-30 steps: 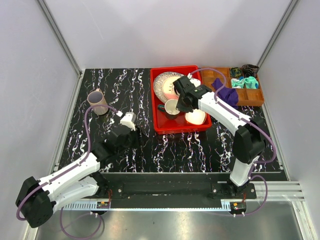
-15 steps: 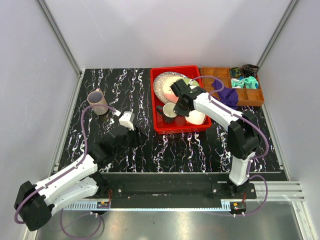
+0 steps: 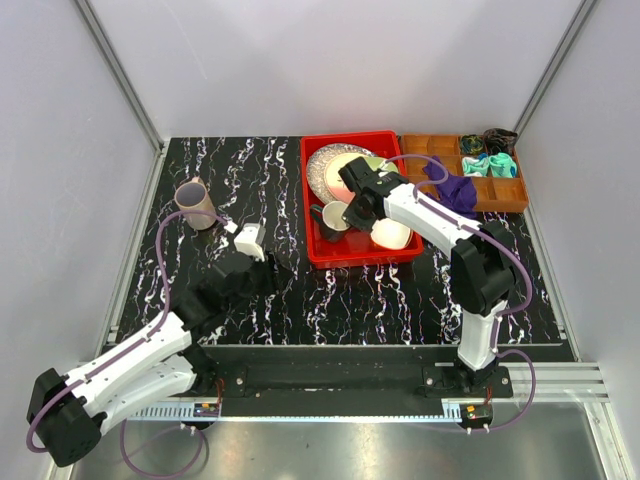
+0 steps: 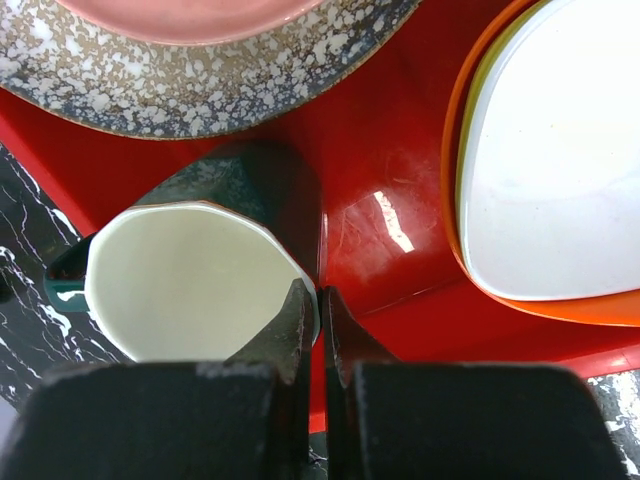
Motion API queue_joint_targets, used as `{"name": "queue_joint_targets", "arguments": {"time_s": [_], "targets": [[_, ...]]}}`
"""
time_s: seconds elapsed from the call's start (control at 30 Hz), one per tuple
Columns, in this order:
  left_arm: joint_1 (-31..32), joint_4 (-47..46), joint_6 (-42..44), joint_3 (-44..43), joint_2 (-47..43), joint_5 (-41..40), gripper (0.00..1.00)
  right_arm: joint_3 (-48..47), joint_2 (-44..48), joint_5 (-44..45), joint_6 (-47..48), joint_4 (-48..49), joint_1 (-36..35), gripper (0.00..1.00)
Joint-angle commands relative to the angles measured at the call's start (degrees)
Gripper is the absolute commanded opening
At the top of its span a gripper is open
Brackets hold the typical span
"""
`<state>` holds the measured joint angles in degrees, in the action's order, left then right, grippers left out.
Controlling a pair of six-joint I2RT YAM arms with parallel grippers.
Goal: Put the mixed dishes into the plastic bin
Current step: Place the cup in the plastic bin.
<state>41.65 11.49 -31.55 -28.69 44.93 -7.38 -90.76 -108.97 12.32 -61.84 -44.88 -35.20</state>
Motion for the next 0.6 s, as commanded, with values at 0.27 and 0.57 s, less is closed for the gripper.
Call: {"name": "queue_joint_targets", "arguments": {"time_s": [0.27, 0.57], "targets": [[0.19, -0.76, 0.08, -2.43, -1.25, -1.15, 0.51, -3.2, 0.33, -2.03, -0.03, 4.72, -0.66, 0.13], [0.19, -0.68, -0.18, -1.9, -1.95, -1.06, 0.51, -1.0, 1.65, -2.91, 0.58, 6.83, -0.57, 0.33]]}}
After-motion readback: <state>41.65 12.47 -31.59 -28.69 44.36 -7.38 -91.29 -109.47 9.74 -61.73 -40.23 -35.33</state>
